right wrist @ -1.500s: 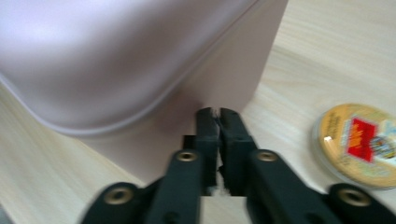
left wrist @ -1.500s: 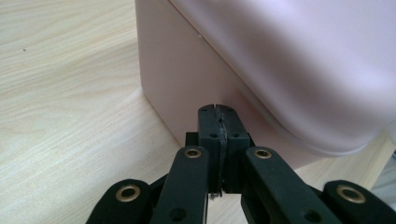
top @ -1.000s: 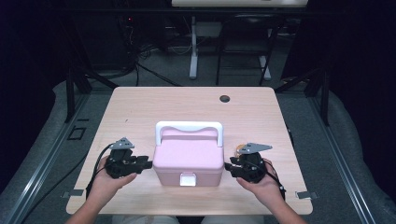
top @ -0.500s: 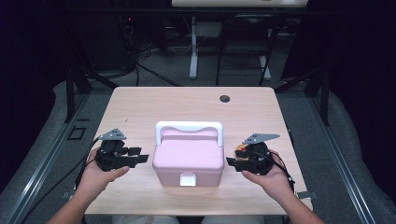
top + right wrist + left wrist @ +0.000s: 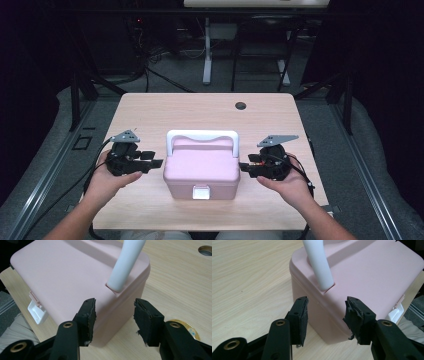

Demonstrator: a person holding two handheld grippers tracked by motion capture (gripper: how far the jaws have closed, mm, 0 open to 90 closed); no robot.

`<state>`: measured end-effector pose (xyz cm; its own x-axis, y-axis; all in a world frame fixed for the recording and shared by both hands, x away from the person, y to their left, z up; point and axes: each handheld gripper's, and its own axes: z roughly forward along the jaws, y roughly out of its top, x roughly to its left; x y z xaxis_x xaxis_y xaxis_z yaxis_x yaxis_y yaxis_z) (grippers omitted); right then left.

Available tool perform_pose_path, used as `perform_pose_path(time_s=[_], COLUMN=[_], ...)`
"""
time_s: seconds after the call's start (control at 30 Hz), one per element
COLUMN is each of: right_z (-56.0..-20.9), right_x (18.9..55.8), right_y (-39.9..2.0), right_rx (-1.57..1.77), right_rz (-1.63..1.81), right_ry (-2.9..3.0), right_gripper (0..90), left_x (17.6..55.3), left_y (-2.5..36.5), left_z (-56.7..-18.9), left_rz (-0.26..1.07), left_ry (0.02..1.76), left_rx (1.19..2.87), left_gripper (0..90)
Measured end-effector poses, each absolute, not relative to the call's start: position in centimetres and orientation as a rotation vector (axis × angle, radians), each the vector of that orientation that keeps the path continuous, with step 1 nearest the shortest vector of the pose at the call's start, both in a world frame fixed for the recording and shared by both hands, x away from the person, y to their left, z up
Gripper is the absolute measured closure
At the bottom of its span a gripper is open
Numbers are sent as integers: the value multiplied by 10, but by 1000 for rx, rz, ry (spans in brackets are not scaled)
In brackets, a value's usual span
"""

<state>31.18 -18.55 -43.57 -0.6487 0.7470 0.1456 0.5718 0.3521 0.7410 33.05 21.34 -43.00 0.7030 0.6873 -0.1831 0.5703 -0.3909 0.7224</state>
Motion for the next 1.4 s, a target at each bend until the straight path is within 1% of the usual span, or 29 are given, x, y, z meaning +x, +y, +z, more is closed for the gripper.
perform_pose_path(time_s=[0.47,0.83,1.0,1.1,1.4], right_z=[-436,-438,-438,-438,-436], right_x=[326,337,338,336,323], right_y=[-171,-167,-166,-165,-163], right_rx=[1182,1187,1170,1148,1064], right_rz=[1220,1245,1248,1256,1223], right_ry=[2406,2411,2407,2390,2352], right_gripper=[505,501,502,518,558], left_x=[349,360,359,357,347], left_y=[194,188,187,187,187], left_z=[-433,-437,-436,-435,-431], left_rz=[140,124,150,173,218], left_ry=[939,949,941,936,894], left_rx=[2086,2066,2073,2071,2091], left_gripper=[525,520,545,590,615])
